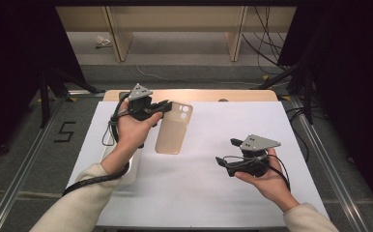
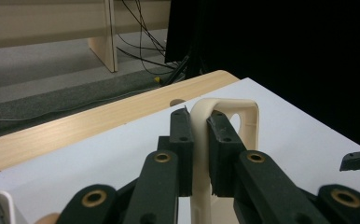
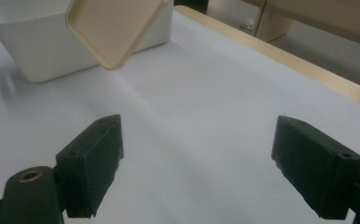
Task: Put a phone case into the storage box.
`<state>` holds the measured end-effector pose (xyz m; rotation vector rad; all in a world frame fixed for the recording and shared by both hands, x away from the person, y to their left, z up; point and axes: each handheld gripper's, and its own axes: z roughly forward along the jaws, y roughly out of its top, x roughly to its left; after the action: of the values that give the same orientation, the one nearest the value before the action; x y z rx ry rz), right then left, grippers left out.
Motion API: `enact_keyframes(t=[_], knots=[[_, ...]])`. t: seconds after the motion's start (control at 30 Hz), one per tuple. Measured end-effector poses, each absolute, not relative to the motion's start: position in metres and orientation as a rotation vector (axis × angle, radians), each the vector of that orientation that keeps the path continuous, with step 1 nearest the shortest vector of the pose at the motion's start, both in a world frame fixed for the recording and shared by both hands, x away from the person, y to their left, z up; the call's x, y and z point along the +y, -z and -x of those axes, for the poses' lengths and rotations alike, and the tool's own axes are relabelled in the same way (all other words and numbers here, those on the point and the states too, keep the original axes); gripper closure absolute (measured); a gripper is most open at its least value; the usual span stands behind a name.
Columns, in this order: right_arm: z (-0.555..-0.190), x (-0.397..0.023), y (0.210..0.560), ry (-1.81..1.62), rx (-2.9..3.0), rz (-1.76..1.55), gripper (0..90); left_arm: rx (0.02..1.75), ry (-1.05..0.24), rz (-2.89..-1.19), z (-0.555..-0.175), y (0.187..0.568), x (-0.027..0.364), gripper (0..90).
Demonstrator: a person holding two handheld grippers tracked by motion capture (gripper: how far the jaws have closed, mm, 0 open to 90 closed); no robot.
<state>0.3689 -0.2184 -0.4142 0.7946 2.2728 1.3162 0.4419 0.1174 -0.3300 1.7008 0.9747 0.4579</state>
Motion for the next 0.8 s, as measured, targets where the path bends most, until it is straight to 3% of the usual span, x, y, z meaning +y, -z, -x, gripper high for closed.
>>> enact_keyframes(t=[0.8], knots=[[-0.366,-0.233,0.415,-1.317,2.215,-0.875,16.7,1.006,-0.513,-1.643,-0.442,0.315,0.16,81.6]])
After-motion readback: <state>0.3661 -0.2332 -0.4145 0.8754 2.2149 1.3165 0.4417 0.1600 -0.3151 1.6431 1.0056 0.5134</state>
